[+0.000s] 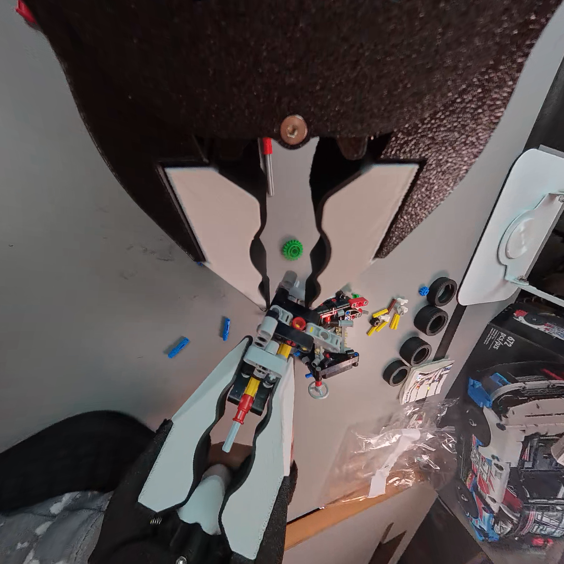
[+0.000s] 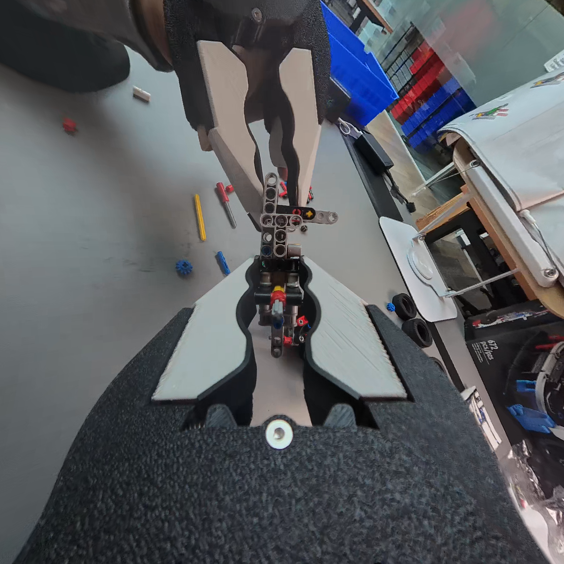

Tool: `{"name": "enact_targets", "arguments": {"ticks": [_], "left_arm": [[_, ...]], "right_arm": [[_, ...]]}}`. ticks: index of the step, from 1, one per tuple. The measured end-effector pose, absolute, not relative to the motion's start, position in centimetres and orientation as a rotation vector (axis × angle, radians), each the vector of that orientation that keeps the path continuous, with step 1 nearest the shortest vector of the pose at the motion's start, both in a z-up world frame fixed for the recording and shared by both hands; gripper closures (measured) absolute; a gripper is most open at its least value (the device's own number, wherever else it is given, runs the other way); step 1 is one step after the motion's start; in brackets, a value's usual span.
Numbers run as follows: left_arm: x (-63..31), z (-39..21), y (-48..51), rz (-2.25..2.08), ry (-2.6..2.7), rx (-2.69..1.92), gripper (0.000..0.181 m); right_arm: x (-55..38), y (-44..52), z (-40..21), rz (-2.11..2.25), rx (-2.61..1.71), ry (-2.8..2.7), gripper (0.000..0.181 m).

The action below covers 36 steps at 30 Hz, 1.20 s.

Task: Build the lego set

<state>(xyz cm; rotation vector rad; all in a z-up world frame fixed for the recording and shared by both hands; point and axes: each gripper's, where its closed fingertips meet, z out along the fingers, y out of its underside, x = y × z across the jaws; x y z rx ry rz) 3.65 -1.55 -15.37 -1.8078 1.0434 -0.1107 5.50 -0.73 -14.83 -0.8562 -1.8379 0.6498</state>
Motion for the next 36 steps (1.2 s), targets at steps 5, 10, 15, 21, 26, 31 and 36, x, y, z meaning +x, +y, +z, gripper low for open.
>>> {"name": "enact_targets", "arguments": {"ticks": [5, 10, 15, 21, 26, 31, 36], "left_arm": [[2.6, -14.8, -1.7, -0.057, 1.023, -1.757, 0.163], [1.5, -14.3, -2.8, -0.068, 0.992, -1.709, 0.166], [-0.7, -14.1, -3.5, -0.001, 0.969, -1.690, 0.166], [-7.0, -15.4, -5.3, 0.115, 0.936, -1.767, 0.166], [-8.7, -18.9, -7.5, 0.147, 1.016, -1.832, 0.165], [-8.7, -21.7, -7.6, 0.208, 1.097, -1.874, 0.165], [-9.1, -22.7, -7.4, 0.250, 1.150, -1.894, 0.164]], "right_arm": [[5.4, 1.0, -14.8, 0.600, -0.962, -1.781, 0.158], [6.2, 2.4, -14.8, 0.648, -1.038, -1.748, 0.158], [6.2, 2.7, -15.2, 0.599, -1.002, -1.765, 0.158], [7.0, 2.6, -14.5, 0.692, -1.011, -1.746, 0.157], [7.2, 2.6, -14.2, 0.732, -1.016, -1.739, 0.157], [7.1, 2.6, -15.0, 0.701, -1.018, -1.767, 0.157], [7.5, 2.8, -14.9, 0.685, -1.024, -1.758, 0.157]]}}
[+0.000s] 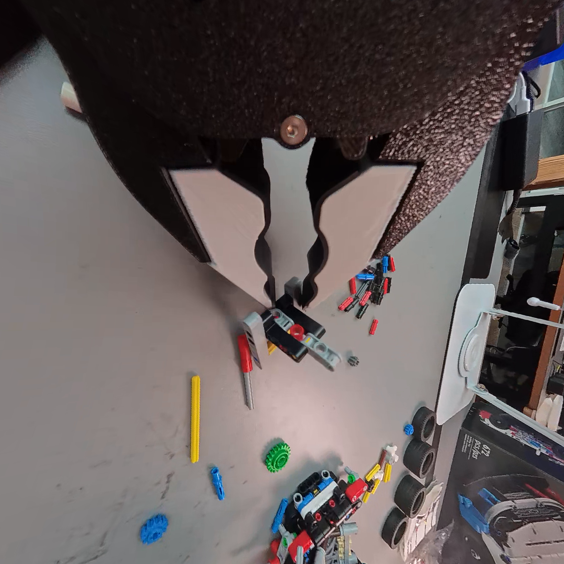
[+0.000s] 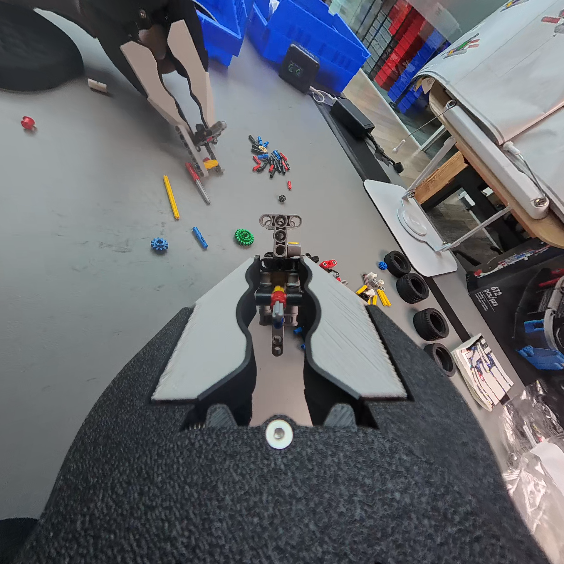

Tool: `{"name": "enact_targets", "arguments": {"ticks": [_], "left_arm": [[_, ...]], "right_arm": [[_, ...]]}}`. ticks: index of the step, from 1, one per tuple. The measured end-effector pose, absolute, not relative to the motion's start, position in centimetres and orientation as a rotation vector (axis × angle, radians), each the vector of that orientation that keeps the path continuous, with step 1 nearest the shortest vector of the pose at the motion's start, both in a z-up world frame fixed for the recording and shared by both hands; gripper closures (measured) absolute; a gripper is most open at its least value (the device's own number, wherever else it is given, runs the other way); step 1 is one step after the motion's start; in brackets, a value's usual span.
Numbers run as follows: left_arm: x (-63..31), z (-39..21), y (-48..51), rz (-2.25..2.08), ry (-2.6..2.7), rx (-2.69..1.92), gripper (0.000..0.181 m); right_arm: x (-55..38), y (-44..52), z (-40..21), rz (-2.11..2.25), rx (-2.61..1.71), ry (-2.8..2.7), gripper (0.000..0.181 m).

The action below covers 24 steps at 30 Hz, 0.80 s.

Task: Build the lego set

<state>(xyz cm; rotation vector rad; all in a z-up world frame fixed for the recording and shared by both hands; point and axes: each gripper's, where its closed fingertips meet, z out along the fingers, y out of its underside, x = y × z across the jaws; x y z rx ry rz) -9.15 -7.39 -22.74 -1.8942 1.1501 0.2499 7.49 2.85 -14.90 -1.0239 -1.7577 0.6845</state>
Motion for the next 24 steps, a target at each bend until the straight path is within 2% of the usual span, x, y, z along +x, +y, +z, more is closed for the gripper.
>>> {"name": "enact_targets", "arguments": {"ticks": [4, 9, 14, 18, 24], "left_arm": [[-9.2, -23.2, -7.9, 0.250, 1.175, -1.903, 0.157], [-10.4, -22.0, -9.2, 0.106, 1.054, -1.973, 0.138], [-11.8, -18.6, -9.5, -0.068, 0.819, -1.964, 0.141], [-9.2, -15.7, -8.0, -0.199, 0.718, -1.914, 0.145], [-3.3, -17.1, -4.4, -0.312, 0.863, -2.070, 0.146]], "right_arm": [[8.0, 3.2, -14.5, 0.705, -1.039, -1.726, 0.157], [9.0, 4.2, -14.0, 0.712, -1.066, -1.683, 0.157], [10.0, 5.4, -13.4, 0.705, -1.096, -1.631, 0.158], [10.2, 5.9, -13.4, 0.675, -1.116, -1.628, 0.158], [10.7, 5.9, -15.0, 0.611, -1.149, -1.703, 0.157]]}}
